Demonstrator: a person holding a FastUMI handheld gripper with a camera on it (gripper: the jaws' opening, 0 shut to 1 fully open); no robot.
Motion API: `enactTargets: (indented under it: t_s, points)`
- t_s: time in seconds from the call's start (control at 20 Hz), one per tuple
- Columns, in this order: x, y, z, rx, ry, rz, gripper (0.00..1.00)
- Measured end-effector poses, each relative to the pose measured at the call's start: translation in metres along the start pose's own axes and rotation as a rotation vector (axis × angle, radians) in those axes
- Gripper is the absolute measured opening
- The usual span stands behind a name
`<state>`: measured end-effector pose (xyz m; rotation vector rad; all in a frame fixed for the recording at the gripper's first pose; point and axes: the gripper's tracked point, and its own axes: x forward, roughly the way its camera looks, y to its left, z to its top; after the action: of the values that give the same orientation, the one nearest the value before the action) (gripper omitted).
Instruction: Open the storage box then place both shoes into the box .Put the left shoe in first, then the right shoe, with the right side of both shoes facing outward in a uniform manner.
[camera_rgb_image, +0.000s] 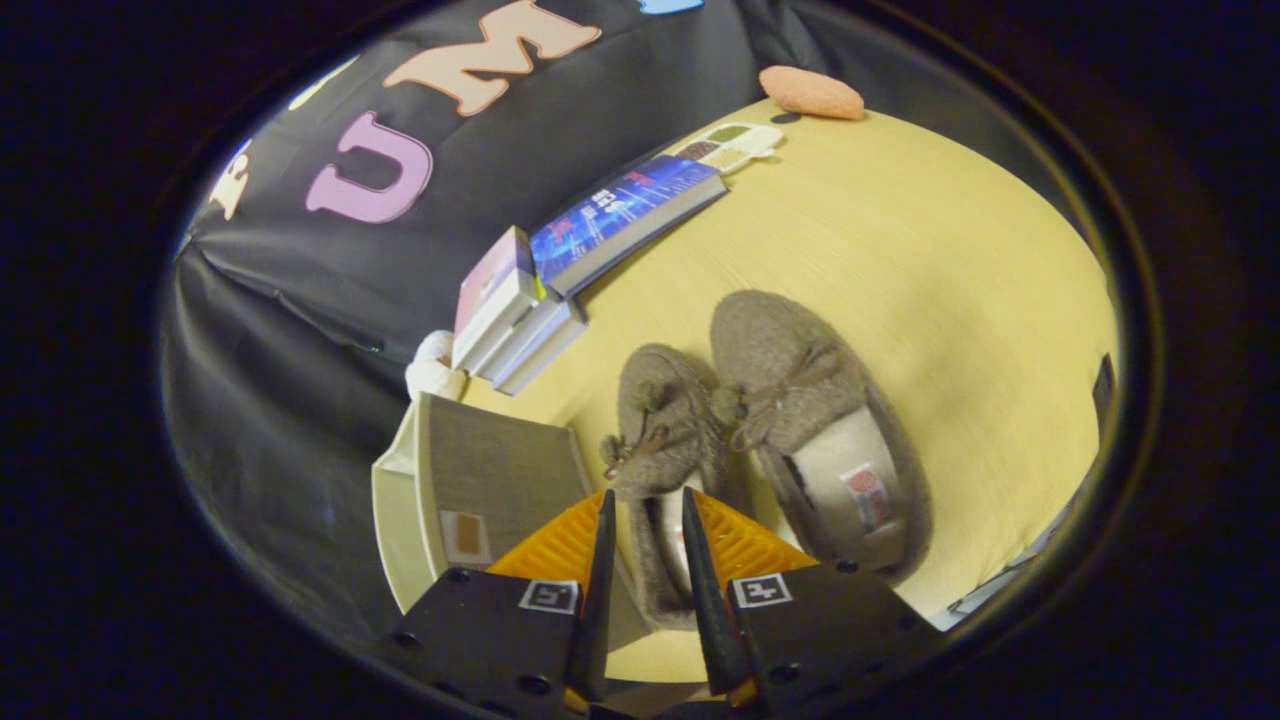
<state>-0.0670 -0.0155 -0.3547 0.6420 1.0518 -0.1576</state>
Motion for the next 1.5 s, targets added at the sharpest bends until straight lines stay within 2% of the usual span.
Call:
enactTargets:
  t_s: [0.25, 0.6, 0.9, 1.05, 1.25, 1.5]
  points:
    - [0.005, -0.027, -0.006, -0.025, 0.023, -0.086, 0.41]
    - [0.043, -0.036, -0.013, -0.047, 0.099, -0.151, 0.39]
    - [0.059, -0.039, -0.017, -0.044, 0.120, -0.185, 0.16]
    - [0.054, -0.032, -0.015, -0.037, 0.118, -0.167, 0.04]
    - [0.040, -0.017, -0.003, 0.016, 0.080, -0.108, 0.04]
    - [0.006, 0.029, 0.037, 0.035, -0.011, -0.011, 0.04]
